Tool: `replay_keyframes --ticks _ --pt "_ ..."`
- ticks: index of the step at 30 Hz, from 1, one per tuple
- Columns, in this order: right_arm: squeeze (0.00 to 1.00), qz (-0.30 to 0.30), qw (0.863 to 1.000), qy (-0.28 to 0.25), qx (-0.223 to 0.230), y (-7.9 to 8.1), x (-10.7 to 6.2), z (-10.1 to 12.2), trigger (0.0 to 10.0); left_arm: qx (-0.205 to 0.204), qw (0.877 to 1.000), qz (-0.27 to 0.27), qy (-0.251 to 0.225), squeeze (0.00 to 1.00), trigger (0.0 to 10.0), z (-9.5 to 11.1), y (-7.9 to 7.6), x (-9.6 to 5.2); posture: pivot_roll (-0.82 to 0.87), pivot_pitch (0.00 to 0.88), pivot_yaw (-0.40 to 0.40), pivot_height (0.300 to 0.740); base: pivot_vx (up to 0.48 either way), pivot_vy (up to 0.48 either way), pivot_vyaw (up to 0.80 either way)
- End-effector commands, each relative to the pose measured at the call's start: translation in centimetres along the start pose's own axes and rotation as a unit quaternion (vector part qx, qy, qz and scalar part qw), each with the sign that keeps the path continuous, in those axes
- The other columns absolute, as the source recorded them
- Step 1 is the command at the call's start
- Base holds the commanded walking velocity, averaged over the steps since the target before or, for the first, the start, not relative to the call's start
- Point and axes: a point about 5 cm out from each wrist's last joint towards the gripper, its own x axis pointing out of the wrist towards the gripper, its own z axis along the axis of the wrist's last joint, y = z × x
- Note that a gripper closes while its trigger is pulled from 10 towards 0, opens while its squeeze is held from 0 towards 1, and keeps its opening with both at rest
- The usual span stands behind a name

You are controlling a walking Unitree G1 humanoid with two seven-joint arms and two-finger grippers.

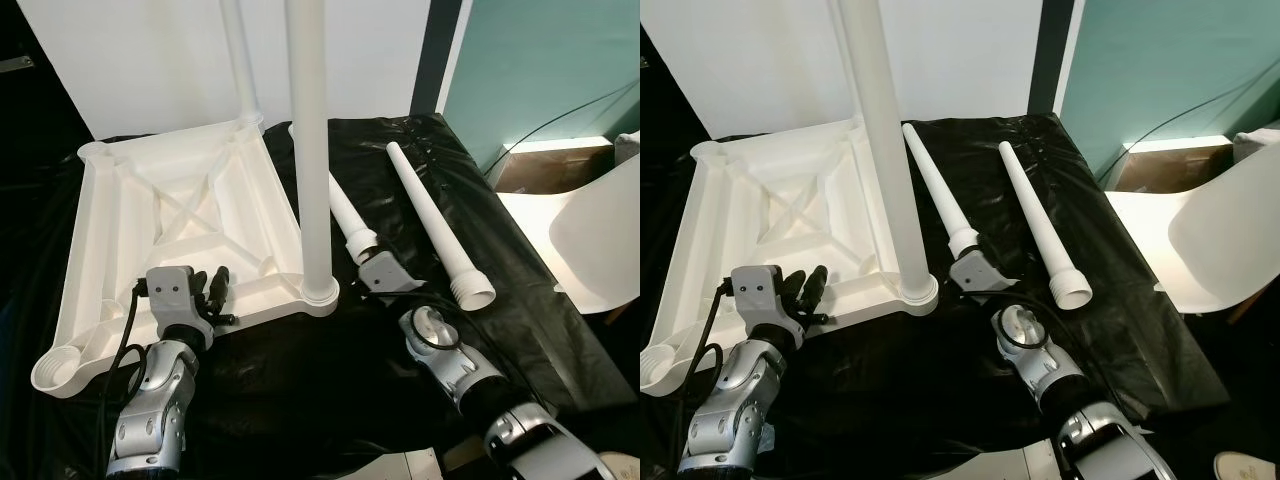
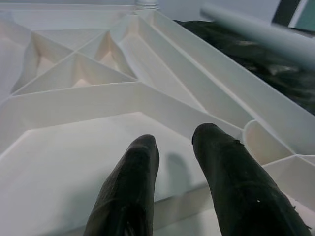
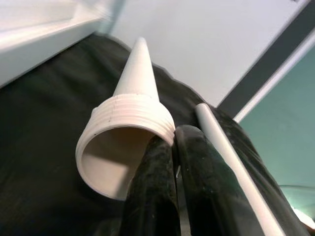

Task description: Building children table

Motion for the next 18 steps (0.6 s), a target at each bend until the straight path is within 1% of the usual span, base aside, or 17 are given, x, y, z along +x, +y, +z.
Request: replay_keyframes --ticks 1,2,3,4,5,6,7,8,9,10,11,12,14,15,18 --pt "0.0 -0.016 0.999 -0.006 0.052 -1.1 -0.1 0.8 0.0 0.005 1.0 -0.021 0.004 0.0 10.0 -0.3 -0.2 0.1 0.12 0.0 0.037 0.74 0.0 0.0 0.0" --pt "0.0 -0.016 0.999 -0.006 0.052 -1.1 -0.1 0.8 0.0 0.005 1.0 -0.021 0.004 0.0 10.0 -0.3 -0.2 0.1 0.12 0.0 0.037 0.74 0.0 0.0 0.0" --pt "0.0 -0.024 0.996 -0.004 0.086 -1.8 -0.4 1.2 0.0 0.006 1.0 -0.023 0.004 0.0 10.0 -0.3 -0.2 0.2 0.11 0.0 0.04 0.74 0.0 0.0 0.0" --pt "0.0 -0.024 0.996 -0.004 0.086 -1.8 -0.4 1.2 0.0 0.006 1.0 -0.023 0.004 0.0 10.0 -0.3 -0.2 0.2 0.11 0.0 0.04 0.74 0.0 0.0 0.0" --pt "0.0 -0.032 0.993 -0.001 0.115 -2.5 -0.6 1.6 0.0 0.007 1.0 -0.025 0.004 0.0 10.0 -0.3 -0.1 0.3 0.11 0.0 0.041 0.74 0.0 0.0 0.0" --pt "0.0 -0.032 0.993 -0.001 0.115 -2.5 -0.6 1.6 0.0 0.007 1.0 -0.025 0.004 0.0 10.0 -0.3 -0.1 0.3 0.11 0.0 0.041 0.74 0.0 0.0 0.0" --pt "0.0 -0.038 0.99 0.008 0.138 -3.2 -0.8 1.8 0.5 0.008 1.0 -0.027 0.003 0.0 10.0 -0.3 -0.2 0.4 0.11 0.0 0.043 0.74 0.0 0.0 0.0" --pt "0.0 -0.038 0.987 0.017 0.155 -3.5 -1.0 1.9 1.8 0.008 1.0 -0.028 0.003 0.0 10.0 -0.3 -0.2 0.5 0.1 0.0 0.043 0.74 0.0 0.0 0.0" --pt "0.0 -0.038 0.987 0.017 0.155 -3.5 -1.0 1.9 1.8 0.008 1.0 -0.028 0.003 0.0 10.0 -0.3 -0.2 0.5 0.1 0.0 0.043 0.74 0.0 0.0 0.0" --pt "0.0 -0.036 0.985 0.023 0.169 -3.9 -1.3 2.0 2.9 0.009 0.999 -0.031 0.003 0.0 10.0 -0.4 -0.3 0.6 0.1 0.0 0.045 0.74 0.0 0.0 0.0" --pt "0.0 -0.036 0.985 0.023 0.169 -3.9 -1.3 2.0 2.9 0.009 0.999 -0.031 0.003 0.0 10.0 -0.4 -0.3 0.6 0.1 0.0 0.045 0.74 0.0 0.0 0.0" --pt "0.0 -0.028 0.981 0.03 0.188 -4.5 -2.1 2.3 10.0 0.011 0.999 -0.036 0.004 0.0 10.0 -0.4 -0.5 0.7 0.09 0.0 0.045 0.74 0.0 0.0 0.0" --pt "0.0 -0.02 0.98 0.029 0.196 -4.9 -2.8 2.6 10.0 0.013 0.999 -0.038 0.004 0.0 10.0 -0.5 -0.5 0.7 0.09 0.0 0.046 0.74 0.0 0.0 0.0" --pt "0.0 -0.02 0.98 0.029 0.196 -4.9 -2.8 2.6 10.0 0.013 0.999 -0.038 0.004 0.0 10.0 -0.5 -0.5 0.7 0.09 0.0 0.046 0.74 0.0 0.0 0.0" --pt "0.0 -0.006 0.978 0.032 0.204 -5.8 -4.1 2.7 10.0 0.015 0.999 -0.042 0.006 0.0 10.0 -0.6 -0.5 0.7 0.07 0.0 0.048 0.74 0.0 0.0 0.0"
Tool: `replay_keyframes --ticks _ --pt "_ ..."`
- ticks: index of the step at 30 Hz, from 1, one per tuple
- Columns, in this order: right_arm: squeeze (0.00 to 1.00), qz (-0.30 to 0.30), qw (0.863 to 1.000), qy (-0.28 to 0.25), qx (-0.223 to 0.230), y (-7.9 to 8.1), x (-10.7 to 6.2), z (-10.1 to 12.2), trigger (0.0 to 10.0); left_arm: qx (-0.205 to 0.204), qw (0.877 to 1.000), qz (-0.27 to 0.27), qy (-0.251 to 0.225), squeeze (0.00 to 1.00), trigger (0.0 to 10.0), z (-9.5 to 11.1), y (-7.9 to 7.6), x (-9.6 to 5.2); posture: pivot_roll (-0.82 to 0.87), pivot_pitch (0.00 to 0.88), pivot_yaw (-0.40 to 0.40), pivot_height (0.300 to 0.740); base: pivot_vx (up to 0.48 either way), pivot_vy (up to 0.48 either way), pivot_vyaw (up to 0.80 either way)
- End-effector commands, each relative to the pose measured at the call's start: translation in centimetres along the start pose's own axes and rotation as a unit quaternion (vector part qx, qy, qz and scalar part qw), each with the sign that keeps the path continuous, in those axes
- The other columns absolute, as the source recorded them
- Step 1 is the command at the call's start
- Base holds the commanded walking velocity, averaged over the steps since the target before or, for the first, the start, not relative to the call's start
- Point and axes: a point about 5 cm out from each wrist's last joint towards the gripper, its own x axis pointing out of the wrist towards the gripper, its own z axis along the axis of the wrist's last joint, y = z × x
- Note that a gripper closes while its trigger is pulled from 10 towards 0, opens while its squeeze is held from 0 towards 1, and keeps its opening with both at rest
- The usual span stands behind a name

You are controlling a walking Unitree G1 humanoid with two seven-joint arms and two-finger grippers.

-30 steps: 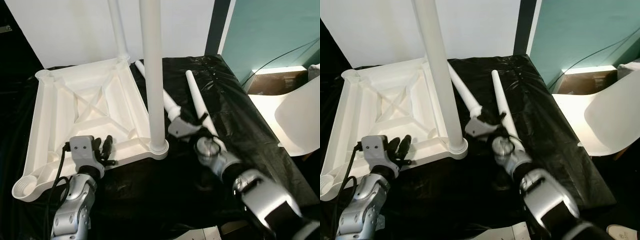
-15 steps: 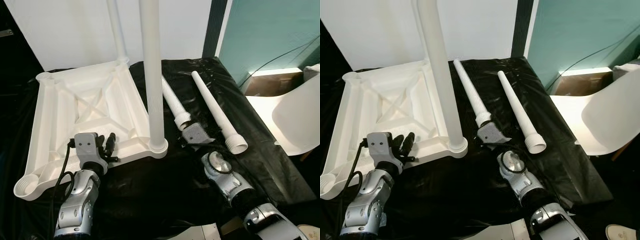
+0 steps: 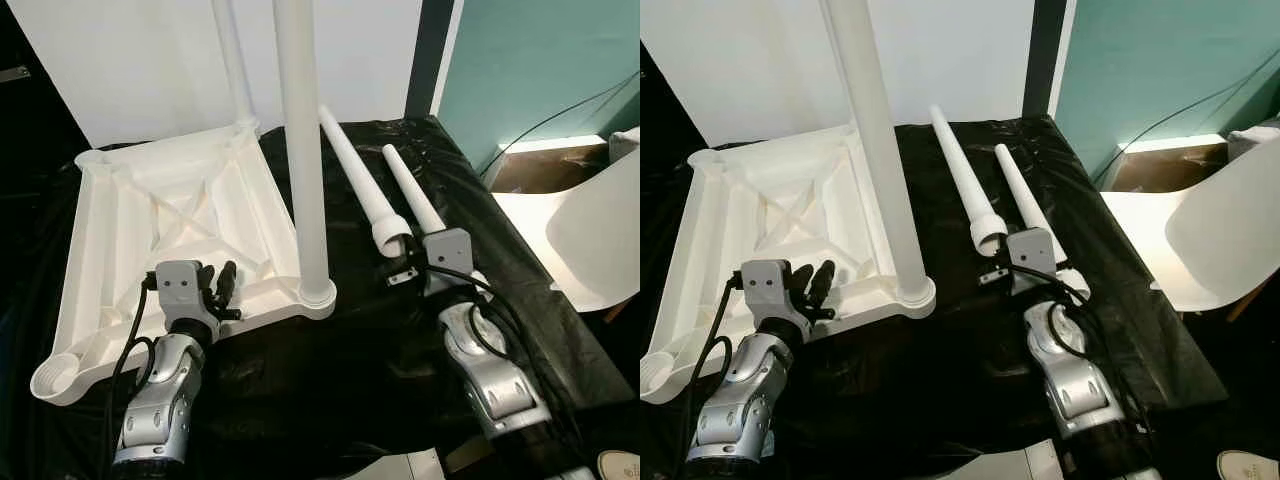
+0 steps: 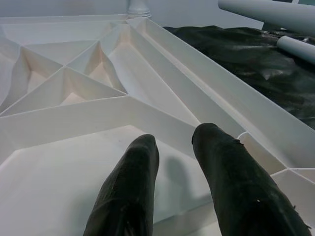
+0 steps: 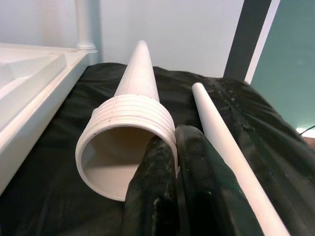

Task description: Building children table

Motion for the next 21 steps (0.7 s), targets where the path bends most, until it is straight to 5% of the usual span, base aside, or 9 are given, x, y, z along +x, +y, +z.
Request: replay_keyframes --ticks 1,7,17,21 --pt "0.0 0.007 1.0 -0.006 0.014 -0.6 -0.5 0.6 10.0 0.007 0.999 -0.031 0.012 0.0 10.0 -0.6 -0.2 -0.1 0.07 0.0 0.048 0.74 0.0 0.0 0.0" --pt "0.0 0.009 0.999 0.01 0.03 -1.1 -1.3 0.3 10.0 0.007 0.999 -0.034 0.014 0.0 10.0 -0.8 -0.3 -0.1 0.06 0.0 0.05 0.74 0.0 0.0 0.0" --pt "0.0 0.007 0.982 0.074 0.175 -2.4 -3.4 -1.0 10.0 0.014 0.999 -0.045 0.024 0.0 10.0 -1.4 -0.6 -0.4 0.04 0.0 0.056 0.74 0.0 0.0 0.0" --pt "0.0 0.011 0.98 0.088 0.179 -2.3 -3.7 -1.4 10.0 0.015 0.998 -0.046 0.026 0.0 10.0 -1.6 -0.6 -0.4 0.04 0.0 0.056 0.74 0.0 0.0 0.0"
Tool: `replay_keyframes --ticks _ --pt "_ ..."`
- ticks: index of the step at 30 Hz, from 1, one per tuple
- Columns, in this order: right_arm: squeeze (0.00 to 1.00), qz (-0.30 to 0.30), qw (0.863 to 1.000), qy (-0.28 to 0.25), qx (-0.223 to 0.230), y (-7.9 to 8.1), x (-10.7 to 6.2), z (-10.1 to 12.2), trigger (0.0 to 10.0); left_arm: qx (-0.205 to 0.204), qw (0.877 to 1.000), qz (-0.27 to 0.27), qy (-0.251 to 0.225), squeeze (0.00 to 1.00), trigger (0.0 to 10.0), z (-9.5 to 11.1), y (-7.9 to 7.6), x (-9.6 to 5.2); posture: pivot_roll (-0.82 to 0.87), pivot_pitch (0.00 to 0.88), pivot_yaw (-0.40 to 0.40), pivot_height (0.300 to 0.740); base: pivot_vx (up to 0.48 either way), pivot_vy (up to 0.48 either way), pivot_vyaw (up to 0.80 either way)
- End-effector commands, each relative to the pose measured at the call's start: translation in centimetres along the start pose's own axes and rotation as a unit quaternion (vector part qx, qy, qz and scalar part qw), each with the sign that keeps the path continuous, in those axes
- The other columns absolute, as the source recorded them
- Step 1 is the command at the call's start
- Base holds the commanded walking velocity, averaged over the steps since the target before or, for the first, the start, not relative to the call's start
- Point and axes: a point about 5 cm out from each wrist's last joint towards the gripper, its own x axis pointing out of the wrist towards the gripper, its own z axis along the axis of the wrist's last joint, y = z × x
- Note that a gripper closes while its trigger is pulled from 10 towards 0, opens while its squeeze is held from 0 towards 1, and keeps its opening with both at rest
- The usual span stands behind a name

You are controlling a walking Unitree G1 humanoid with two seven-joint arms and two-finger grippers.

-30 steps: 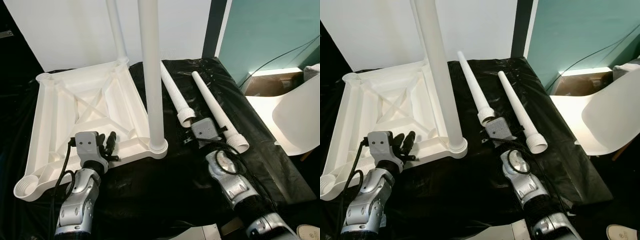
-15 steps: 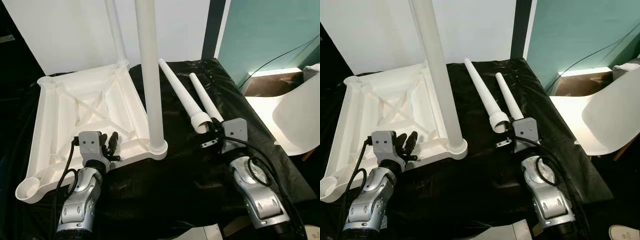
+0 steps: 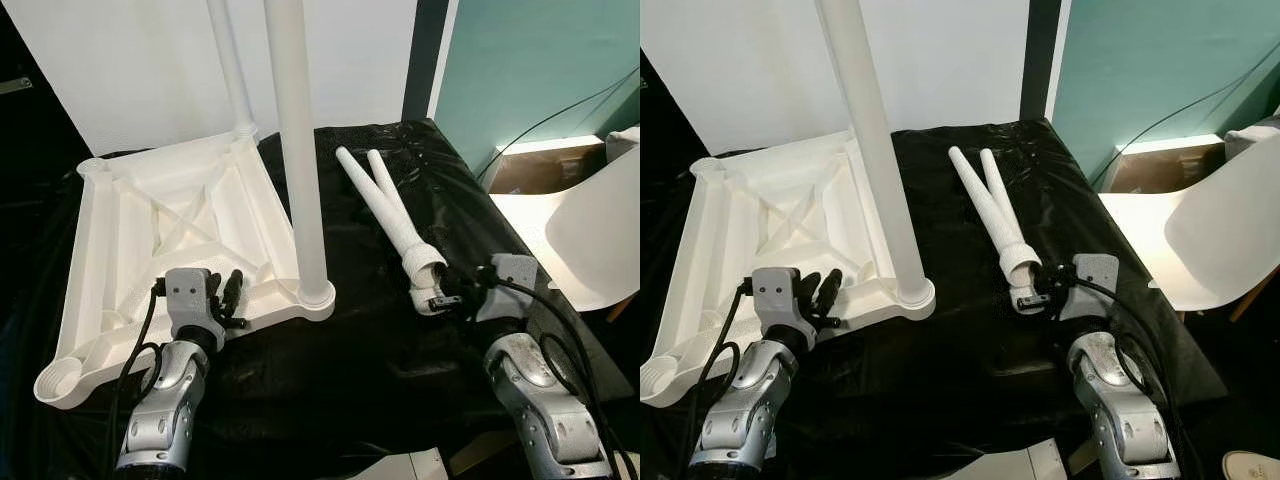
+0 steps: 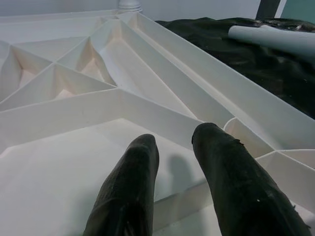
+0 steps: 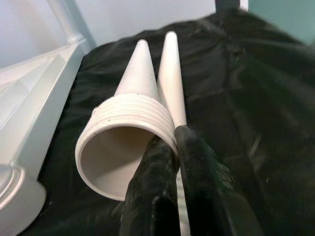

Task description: Building children table

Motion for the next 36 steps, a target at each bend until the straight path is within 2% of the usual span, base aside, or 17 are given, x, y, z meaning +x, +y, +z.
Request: replay_keyframes --ticks 1,9,24,25,26,29,30,32,33,36 --pt "0.0 0.008 1.0 0.003 0.008 0.2 -0.1 0.0 10.0 0.007 0.999 -0.035 0.011 0.0 10.0 -0.6 -0.2 -0.1 0.04 0.0 0.056 0.74 0.0 0.0 0.0" --pt "0.0 0.038 0.999 0.011 0.003 0.7 0.2 0.2 10.0 0.009 0.999 -0.037 0.011 0.0 10.0 -0.8 -0.5 0.2 0.03 0.0 0.05 0.74 0.0 0.0 0.0" --pt "0.0 0.027 0.999 0.03 0.001 0.9 1.4 -0.5 10.0 0.008 0.999 -0.038 0.008 0.0 10.0 -0.9 -0.7 0.6 0.03 0.0 0.041 0.74 0.0 0.0 0.0" --pt "0.25 0.028 0.999 0.027 -0.001 1.0 1.5 -0.4 10.0 0.008 0.999 -0.037 0.008 0.0 10.0 -0.9 -0.7 0.6 0.03 0.0 0.041 0.74 0.0 0.0 0.0" --pt "0.71 0.029 0.999 0.024 -0.002 1.1 1.5 -0.4 10.0 0.008 0.999 -0.037 0.007 0.0 10.0 -0.9 -0.7 0.6 0.03 0.0 0.041 0.74 0.0 0.0 0.0" --pt "0.7 0.028 0.999 0.023 -0.004 1.0 1.6 -0.3 10.0 0.008 0.999 -0.037 0.007 0.0 10.0 -0.9 -0.7 0.7 0.03 0.0 0.041 0.74 0.0 0.0 0.0" --pt "0.6 0.03 0.999 0.022 -0.006 1.0 1.6 -0.2 10.0 0.008 0.999 -0.037 0.006 0.0 10.0 -0.9 -0.7 0.7 0.03 0.0 0.04 0.74 0.0 0.0 0.0" --pt "0.61 0.032 0.999 0.02 -0.006 1.1 1.7 -0.1 10.0 0.008 0.999 -0.037 0.006 0.0 10.0 -0.9 -0.6 0.7 0.03 0.0 0.038 0.74 0.0 0.0 0.0" --pt "0.7 0.034 0.999 0.018 -0.007 1.1 1.8 0.0 10.0 0.008 0.999 -0.037 0.005 0.0 10.0 -0.8 -0.6 0.8 0.03 0.0 0.038 0.74 0.0 0.0 0.0" --pt "0.66 0.041 0.999 0.011 -0.014 1.3 2.1 0.3 10.0 0.007 0.999 -0.038 0.003 0.0 10.0 -0.8 -0.7 0.9 0.03 0.0 0.036 0.74 0.0 0.0 0.0"
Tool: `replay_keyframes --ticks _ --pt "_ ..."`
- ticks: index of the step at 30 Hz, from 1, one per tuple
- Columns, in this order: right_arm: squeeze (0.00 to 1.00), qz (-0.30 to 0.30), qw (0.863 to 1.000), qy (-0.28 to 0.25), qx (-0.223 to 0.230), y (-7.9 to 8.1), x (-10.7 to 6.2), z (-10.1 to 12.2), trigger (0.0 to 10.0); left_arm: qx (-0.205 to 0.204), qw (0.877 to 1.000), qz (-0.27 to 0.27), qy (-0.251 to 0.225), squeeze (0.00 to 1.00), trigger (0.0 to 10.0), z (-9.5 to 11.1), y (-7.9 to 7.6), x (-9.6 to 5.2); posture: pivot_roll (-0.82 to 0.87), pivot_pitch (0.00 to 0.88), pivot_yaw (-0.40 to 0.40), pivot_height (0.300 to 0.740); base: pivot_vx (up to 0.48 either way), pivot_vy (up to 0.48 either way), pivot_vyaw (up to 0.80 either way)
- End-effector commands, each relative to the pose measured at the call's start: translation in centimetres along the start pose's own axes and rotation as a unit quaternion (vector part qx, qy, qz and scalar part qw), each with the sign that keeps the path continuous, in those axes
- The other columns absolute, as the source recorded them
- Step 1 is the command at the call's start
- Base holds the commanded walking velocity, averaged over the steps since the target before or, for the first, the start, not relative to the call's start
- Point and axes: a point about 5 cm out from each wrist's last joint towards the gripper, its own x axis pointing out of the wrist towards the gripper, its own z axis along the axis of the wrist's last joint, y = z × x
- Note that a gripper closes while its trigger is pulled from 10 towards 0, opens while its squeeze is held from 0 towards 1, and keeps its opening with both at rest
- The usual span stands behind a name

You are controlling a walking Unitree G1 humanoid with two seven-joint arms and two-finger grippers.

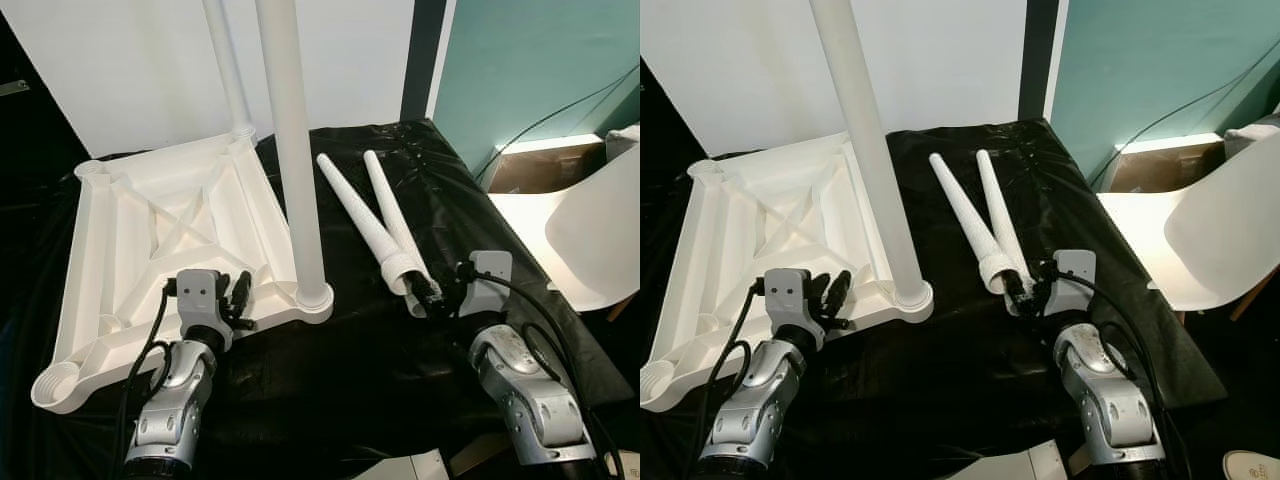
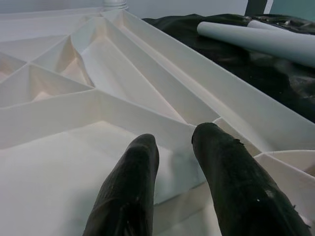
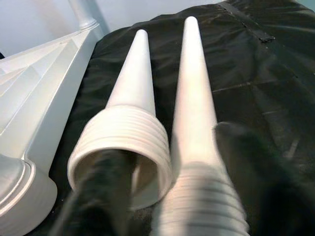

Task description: Building children table

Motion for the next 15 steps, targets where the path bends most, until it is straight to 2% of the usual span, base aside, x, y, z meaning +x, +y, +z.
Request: replay_keyframes --ticks 1,5,7,11,12,13,14,15 --pt "0.0 0.008 1.0 -0.011 -0.013 0.2 0.3 0.4 10.0 0.005 1.0 -0.026 0.002 0.0 10.0 -0.2 -0.3 0.1 0.03 0.0 0.035 0.74 0.0 0.0 0.0" --pt "0.0 0.011 1.0 -0.012 -0.017 0.2 0.3 0.5 10.0 0.005 1.0 -0.026 0.002 0.0 10.0 -0.2 -0.3 0.2 0.03 0.0 0.035 0.74 0.0 0.0 0.0" --pt "0.0 0.031 0.998 -0.023 -0.047 0.6 0.5 1.2 10.0 0.005 1.0 -0.025 0.0 0.0 10.0 -0.2 -0.3 0.3 0.03 0.0 0.033 0.74 0.0 0.0 0.0" --pt "0.0 0.041 0.997 -0.028 -0.06 0.9 0.5 1.6 10.0 0.005 1.0 -0.025 0.0 0.0 10.0 -0.2 -0.3 0.4 0.03 0.0 0.032 0.74 0.0 0.0 0.0" --pt "0.22 0.05 0.996 -0.029 -0.063 1.2 0.4 1.7 10.0 0.005 1.0 -0.025 -0.001 0.0 10.0 -0.2 -0.3 0.4 0.03 0.0 0.031 0.74 0.0 0.0 0.0" --pt "0.58 0.057 0.996 -0.028 -0.066 1.4 0.3 1.7 10.0 0.005 1.0 -0.026 -0.002 0.0 10.0 -0.2 -0.3 0.5 0.03 0.0 0.029 0.74 0.0 0.0 0.0" --pt "0.58 0.057 0.996 -0.028 -0.066 1.4 0.3 1.7 10.0 0.005 1.0 -0.026 -0.002 0.0 10.0 -0.2 -0.3 0.5 0.03 0.0 0.029 0.74 0.0 0.0 0.0" --pt "0.89 0.061 0.995 -0.025 -0.07 1.6 0.2 1.6 10.0 0.005 1.0 -0.026 -0.002 0.0 10.0 -0.2 -0.4 0.5 0.03 0.0 0.029 0.74 0.0 0.0 0.0"
